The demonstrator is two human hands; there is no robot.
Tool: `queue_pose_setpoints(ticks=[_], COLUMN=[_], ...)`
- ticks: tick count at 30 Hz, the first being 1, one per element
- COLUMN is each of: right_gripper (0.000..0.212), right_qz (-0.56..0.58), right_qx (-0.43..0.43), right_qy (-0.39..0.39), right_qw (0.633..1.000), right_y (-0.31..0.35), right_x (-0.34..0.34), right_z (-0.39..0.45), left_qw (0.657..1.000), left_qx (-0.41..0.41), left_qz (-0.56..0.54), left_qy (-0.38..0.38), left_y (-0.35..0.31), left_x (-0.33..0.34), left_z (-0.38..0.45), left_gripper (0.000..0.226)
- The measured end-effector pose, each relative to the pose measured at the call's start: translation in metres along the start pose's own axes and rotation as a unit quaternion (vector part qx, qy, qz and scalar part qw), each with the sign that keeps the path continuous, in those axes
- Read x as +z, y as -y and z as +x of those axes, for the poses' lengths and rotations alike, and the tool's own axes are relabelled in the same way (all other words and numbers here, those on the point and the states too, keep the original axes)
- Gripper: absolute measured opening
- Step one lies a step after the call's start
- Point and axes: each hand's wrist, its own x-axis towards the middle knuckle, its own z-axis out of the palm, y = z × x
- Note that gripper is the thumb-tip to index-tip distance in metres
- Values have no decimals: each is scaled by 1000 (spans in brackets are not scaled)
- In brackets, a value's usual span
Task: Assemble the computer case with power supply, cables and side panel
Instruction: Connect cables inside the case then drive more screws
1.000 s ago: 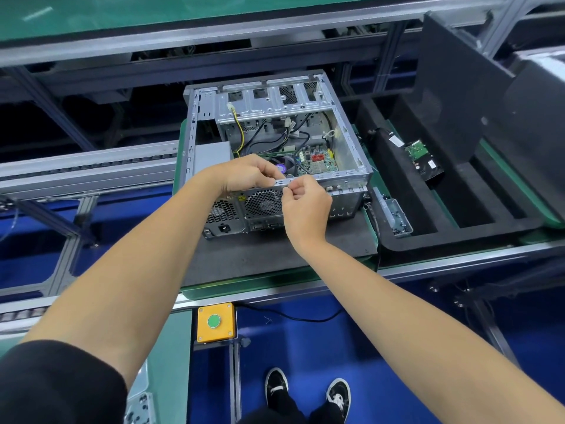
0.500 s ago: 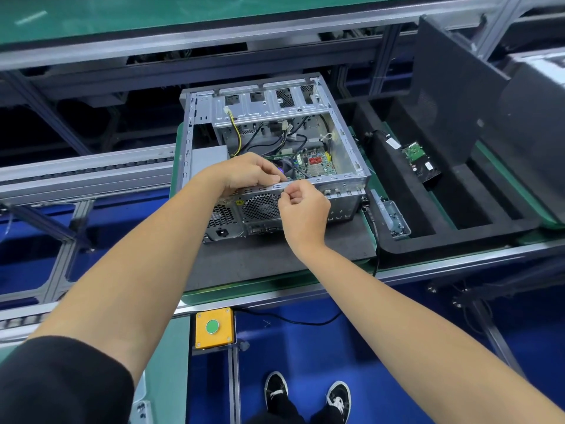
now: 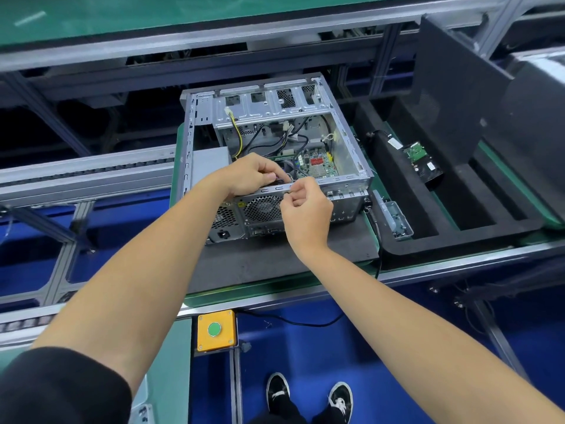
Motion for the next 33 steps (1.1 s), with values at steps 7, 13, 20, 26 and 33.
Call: queue_pose_setpoints(ticks=[7, 13, 20, 26, 33], right_gripper=[32, 35, 17, 7, 7], right_qz=[-51, -125, -199, -168, -178], right_qx=[-29, -46, -107, -119, -132], right_qy=[51, 92, 87, 93, 107], right_qw=[997, 987, 970, 974, 969], right_y=[0, 4, 5, 0, -1], right_x=[-8, -15, -22, -25, -25], right_z=[5, 14, 16, 17, 20], left_qw=[1000, 1000, 1000, 999, 994], left_qx=[1, 1, 22, 29, 42], left_qz=[19, 17, 4, 16, 73], left_qy=[5, -5, 2, 25, 73], left_y=[0, -4, -7, -14, -13], left_x=[1, 2, 3, 2, -1], left_z=[1, 2, 2, 1, 7], left_gripper=[31, 32, 31, 27, 27])
